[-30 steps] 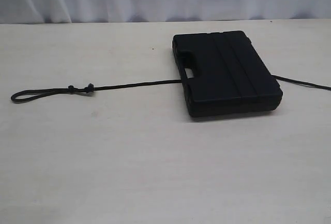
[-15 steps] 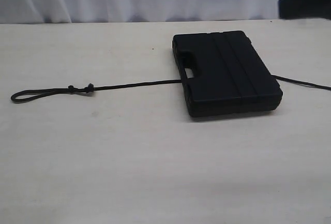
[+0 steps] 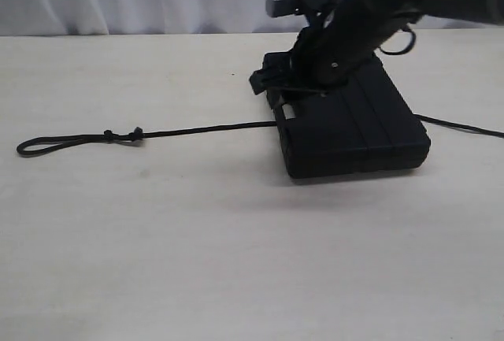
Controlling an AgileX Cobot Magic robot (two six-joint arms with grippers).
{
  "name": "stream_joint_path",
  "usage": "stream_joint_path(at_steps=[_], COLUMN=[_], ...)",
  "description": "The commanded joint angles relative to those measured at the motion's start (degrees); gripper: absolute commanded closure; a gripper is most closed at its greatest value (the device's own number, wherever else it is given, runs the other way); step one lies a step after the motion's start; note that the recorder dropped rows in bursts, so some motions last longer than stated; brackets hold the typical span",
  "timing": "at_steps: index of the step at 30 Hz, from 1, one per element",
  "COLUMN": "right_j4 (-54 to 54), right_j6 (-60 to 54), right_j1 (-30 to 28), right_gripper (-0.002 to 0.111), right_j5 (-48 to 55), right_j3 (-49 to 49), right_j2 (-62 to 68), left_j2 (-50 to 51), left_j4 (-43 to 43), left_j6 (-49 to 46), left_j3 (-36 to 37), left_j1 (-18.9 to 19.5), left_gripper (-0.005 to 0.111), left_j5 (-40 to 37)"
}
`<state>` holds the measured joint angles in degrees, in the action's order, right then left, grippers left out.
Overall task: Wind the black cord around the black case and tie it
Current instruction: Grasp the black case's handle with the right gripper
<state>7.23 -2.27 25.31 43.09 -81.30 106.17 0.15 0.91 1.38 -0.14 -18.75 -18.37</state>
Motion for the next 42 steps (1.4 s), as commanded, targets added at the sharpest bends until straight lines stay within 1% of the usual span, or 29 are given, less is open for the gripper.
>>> stream_joint_path(at_steps=[1, 2, 3, 5, 8, 11, 14, 19, 25, 28, 32, 33, 34, 39, 42], right_j4=[-10.26, -11.05, -12.63, -14.20, -17.28, -20.73, -21.82, -21.83, -23.92, -26.25, -26.62, -26.50, -26.09, -25.73, -25.00], right_j6=[8.78, 9.64, 11.72, 12.17, 12.42, 15.54, 18.66, 18.64, 18.64, 21.12, 21.54, 21.51, 21.51, 21.36, 21.36], right_j1=[3.50, 3.92, 4.11, 4.01, 4.01, 4.01, 4.01, 4.01, 4.01, 4.01, 4.01, 4.01, 4.01, 4.14, 4.14], right_gripper=[0.057, 0.057, 0.057, 0.057, 0.057, 0.057, 0.057, 0.057, 0.065, 0.065, 0.066, 0.068, 0.072, 0.102, 0.104], right_j5=[6.04, 7.06, 9.86, 14.31, 16.83, 17.47, 14.85, 12.79, 12.66, 13.57, 13.02, 12.59, 12.14, 11.79, 11.79], right_j3=[-13.28, -15.84, -20.88, -26.43, -29.37, -30.62, -30.62, -30.62, -30.62, -30.62, -30.62, -30.62, -30.62, -30.62, -30.62], right_j2=[10.78, 12.70, 16.46, 20.74, 23.49, 25.21, 25.94, 27.70, 29.36, 30.08, 30.67, 30.67, 30.67, 30.67, 30.67], left_j2=[-0.15, -0.15, -0.15, -0.15, -0.15, -0.15, -0.15, -0.15, -0.15, -0.15, -0.15, -0.15, -0.15, -0.15, -0.15], left_j4=[-0.08, -0.08, -0.08, -0.08, -0.08, -0.08, -0.08, -0.08, -0.08, -0.08, -0.08, -0.08, -0.08, -0.08, -0.08], left_j6=[0.37, 0.37, 0.37, 0.37, 0.37, 0.37, 0.37, 0.37, 0.37, 0.37, 0.37, 0.37, 0.37, 0.37, 0.37], left_j3=[0.14, 0.14, 0.14, 0.14, 0.14, 0.14, 0.14, 0.14, 0.14, 0.14, 0.14, 0.14, 0.14, 0.14, 0.14], left_j1=[0.10, 0.10, 0.10, 0.10, 0.10, 0.10, 0.10, 0.10, 0.10, 0.10, 0.10, 0.10, 0.10, 0.10, 0.10], left_gripper=[0.107, 0.107, 0.107, 0.107, 0.107, 0.107, 0.107, 0.107, 0.107, 0.107, 0.107, 0.107, 0.107, 0.107, 0.107], left_j5=[0.68, 0.68, 0.68, 0.68, 0.68, 0.68, 0.68, 0.68, 0.68, 0.68, 0.68, 0.68, 0.68, 0.68, 0.68])
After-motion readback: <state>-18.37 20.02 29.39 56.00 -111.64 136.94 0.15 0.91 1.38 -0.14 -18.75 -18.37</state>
